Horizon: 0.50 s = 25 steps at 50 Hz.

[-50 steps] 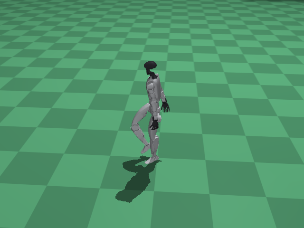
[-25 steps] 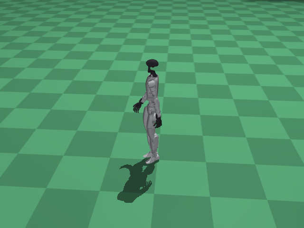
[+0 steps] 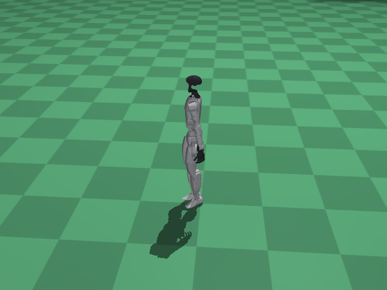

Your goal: In place motions

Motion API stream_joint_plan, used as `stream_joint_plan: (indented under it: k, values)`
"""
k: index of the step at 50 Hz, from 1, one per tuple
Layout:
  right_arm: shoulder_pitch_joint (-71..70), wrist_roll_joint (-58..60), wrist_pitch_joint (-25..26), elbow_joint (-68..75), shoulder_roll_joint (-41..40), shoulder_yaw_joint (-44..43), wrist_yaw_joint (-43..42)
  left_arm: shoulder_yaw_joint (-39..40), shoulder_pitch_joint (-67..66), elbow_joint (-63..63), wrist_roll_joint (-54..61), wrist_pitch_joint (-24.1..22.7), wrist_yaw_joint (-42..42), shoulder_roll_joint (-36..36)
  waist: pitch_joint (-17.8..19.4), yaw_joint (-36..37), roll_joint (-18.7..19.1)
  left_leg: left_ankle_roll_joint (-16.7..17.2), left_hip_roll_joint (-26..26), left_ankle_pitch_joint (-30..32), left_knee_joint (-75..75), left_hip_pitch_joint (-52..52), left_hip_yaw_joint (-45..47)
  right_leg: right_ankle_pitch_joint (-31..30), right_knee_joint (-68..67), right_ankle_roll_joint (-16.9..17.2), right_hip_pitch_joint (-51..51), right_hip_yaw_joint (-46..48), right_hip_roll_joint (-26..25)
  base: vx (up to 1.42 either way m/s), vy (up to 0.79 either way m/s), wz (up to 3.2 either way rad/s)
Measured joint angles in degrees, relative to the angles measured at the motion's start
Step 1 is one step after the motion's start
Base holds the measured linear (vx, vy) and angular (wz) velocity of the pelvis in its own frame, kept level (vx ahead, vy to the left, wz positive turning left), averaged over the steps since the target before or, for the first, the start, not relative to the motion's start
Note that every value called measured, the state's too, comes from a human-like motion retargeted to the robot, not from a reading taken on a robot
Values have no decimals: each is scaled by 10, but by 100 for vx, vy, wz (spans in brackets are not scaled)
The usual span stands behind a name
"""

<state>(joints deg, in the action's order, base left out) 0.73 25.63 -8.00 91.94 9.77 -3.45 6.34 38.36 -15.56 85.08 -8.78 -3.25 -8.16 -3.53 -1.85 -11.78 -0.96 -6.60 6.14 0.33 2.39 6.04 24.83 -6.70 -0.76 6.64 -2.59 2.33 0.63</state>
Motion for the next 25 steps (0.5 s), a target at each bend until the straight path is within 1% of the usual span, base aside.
stream_joint_plan:
  k: [3, 25]
  values:
    - [-2, -7, 1, -5, 3, -1, 1, 8, -4, 6, 3, 2, -2, 2, 2, -26, 0, -3, 2, 4, 1, 0, -17, -1, 0, -1, 0, 16, 1, 0, 0, 50]
    - [-21, -32, -7, -37, -15, 14, 25, -1, 12, -15, 3, -3, -5, 8, -4, -29, -3, -3, 7, 22, 6, 0, -25, 0, -1, -8, 2, 29, 8, 0, 0, 0]
